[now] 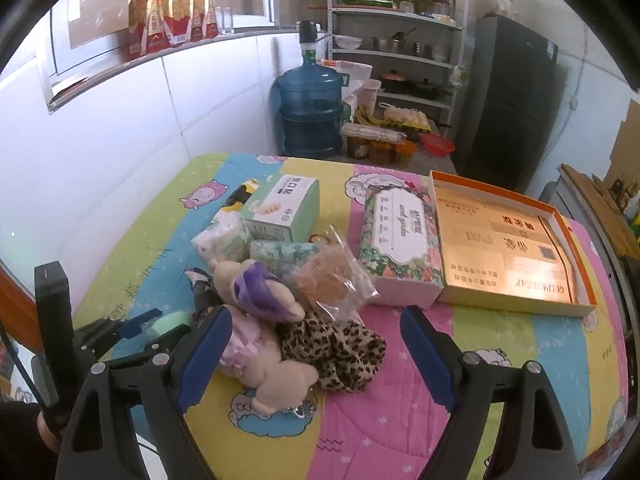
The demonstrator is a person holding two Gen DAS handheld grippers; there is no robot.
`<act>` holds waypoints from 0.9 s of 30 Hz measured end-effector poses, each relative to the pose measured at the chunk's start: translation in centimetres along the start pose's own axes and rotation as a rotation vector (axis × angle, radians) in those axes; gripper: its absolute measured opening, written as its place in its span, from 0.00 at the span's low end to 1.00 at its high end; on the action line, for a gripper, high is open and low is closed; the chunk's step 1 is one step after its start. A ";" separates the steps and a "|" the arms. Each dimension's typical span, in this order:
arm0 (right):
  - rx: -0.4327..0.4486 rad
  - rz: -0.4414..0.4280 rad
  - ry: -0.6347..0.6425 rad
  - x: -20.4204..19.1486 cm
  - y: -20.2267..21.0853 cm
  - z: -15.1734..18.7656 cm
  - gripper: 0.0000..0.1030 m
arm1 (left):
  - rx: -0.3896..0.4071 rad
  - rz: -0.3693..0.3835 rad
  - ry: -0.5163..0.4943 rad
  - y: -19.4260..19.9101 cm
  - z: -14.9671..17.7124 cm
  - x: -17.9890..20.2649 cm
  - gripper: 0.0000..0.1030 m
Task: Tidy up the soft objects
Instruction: 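Grasp the green bagged sponge with the left tool while the right tool grasps the white wrapped roll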
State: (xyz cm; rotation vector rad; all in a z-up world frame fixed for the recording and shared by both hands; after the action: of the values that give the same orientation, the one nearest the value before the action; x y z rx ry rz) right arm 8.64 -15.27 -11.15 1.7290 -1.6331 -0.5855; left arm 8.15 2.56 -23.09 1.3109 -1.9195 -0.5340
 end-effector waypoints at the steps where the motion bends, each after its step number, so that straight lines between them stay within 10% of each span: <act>1: 0.002 -0.011 0.005 -0.3 -0.1 -0.1 0.84 | -0.002 0.000 -0.008 -0.1 0.0 0.1 0.41; 10: 0.017 -0.157 -0.046 -5.4 -1.9 -4.0 0.77 | 0.049 0.016 0.040 2.2 0.0 -0.9 0.39; 24: -0.074 0.021 -0.086 -12.1 -8.5 -5.8 0.77 | 0.142 -0.095 0.048 6.5 -0.6 -7.0 0.39; 27: -0.106 0.061 -0.048 -12.8 -9.6 -5.3 0.50 | 0.143 -0.088 0.055 6.6 -0.6 -7.6 0.39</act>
State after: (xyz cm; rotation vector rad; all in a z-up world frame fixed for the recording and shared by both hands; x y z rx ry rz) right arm 17.57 -1.90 -16.31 1.5940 -1.6519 -0.6772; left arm 6.18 12.12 -20.73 1.4915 -1.8909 -0.4055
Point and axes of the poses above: each gripper's, at about its wrist camera, not at the fingertips, and y roughly against the way its jaws point, x to its right, z to its underside, the point moved 6 cm from there along -y, roughly the way its jaws point, and after that the axes turned 10 degrees about z, right-handed, at the moved point
